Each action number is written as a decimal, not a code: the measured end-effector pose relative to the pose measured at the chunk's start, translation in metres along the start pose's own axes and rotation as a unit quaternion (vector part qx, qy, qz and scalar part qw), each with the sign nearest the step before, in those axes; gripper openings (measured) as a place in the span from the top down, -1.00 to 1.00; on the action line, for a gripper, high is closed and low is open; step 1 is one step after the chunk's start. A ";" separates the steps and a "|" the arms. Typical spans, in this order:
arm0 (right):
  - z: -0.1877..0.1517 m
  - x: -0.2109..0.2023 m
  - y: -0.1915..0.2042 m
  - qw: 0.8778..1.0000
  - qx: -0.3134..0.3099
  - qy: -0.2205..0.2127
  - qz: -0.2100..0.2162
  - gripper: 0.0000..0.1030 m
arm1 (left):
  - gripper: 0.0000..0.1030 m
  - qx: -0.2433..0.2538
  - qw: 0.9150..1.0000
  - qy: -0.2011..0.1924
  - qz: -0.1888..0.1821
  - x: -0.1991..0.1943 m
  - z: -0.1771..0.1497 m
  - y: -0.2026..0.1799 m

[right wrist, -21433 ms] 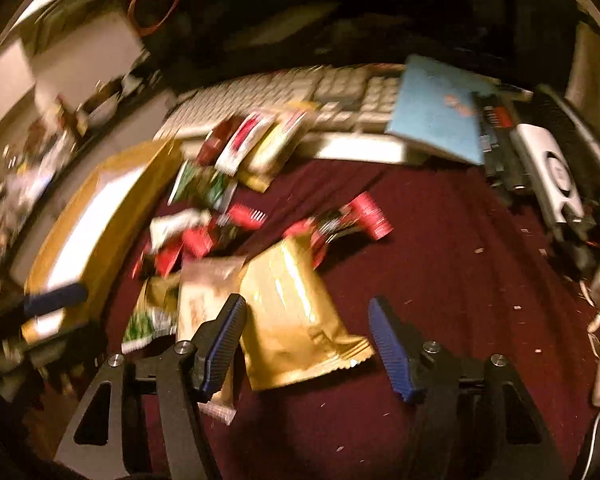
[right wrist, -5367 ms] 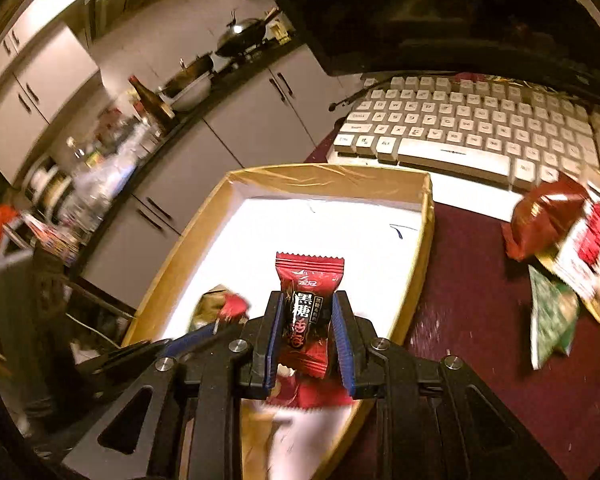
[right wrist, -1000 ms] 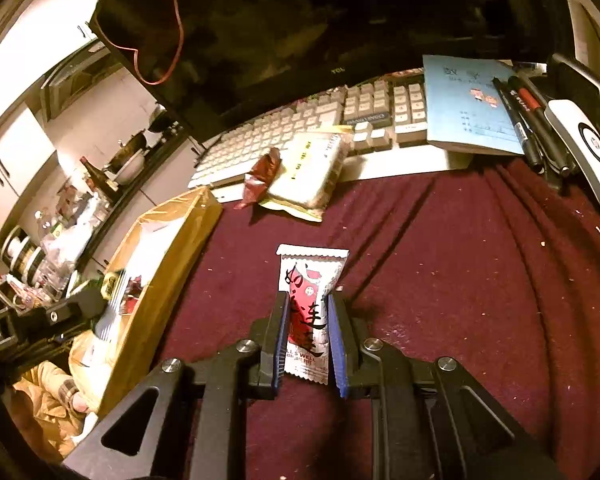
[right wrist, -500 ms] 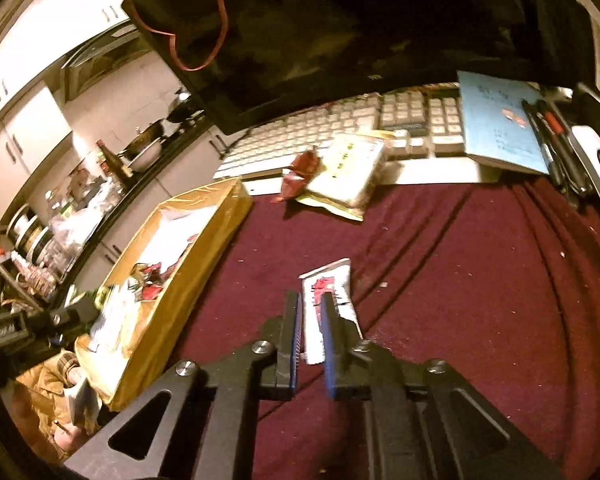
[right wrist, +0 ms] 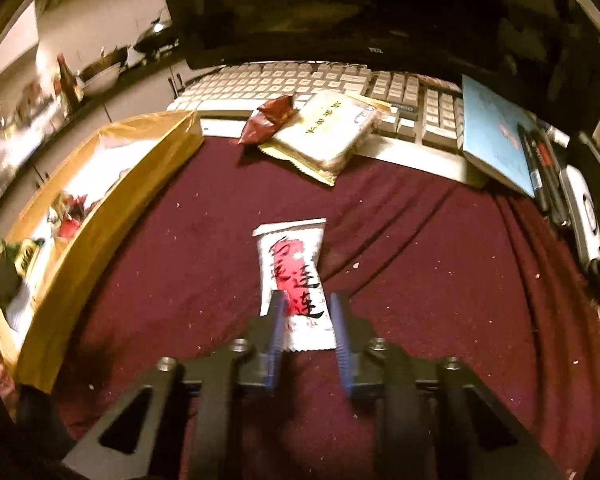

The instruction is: Organize snacks

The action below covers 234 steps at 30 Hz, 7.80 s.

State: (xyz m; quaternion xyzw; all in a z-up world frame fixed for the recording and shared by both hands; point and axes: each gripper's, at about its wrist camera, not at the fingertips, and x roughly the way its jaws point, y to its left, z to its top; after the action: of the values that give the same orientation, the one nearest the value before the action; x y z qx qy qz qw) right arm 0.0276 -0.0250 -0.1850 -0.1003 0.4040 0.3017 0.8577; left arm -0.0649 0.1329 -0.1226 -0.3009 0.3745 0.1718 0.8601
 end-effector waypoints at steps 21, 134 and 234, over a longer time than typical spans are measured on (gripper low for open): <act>0.004 -0.037 -0.019 0.979 0.079 -0.077 0.173 0.96 | 0.50 -0.025 0.999 -0.020 0.001 -0.017 0.002 0.029; 0.112 0.037 -0.060 0.969 0.197 0.005 0.146 0.63 | -0.43 0.066 0.997 -0.026 -0.040 0.037 0.041 -0.025; 0.097 0.005 0.093 0.962 0.055 0.022 0.267 -0.26 | -0.64 0.029 0.968 -0.133 0.211 0.002 0.031 0.096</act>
State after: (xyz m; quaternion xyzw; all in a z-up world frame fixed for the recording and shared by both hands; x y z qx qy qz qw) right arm 0.0356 0.0922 -0.1189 0.0518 0.4507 0.4947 0.7413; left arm -0.0961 0.2261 -0.1446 -0.1643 0.3169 0.3772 0.8546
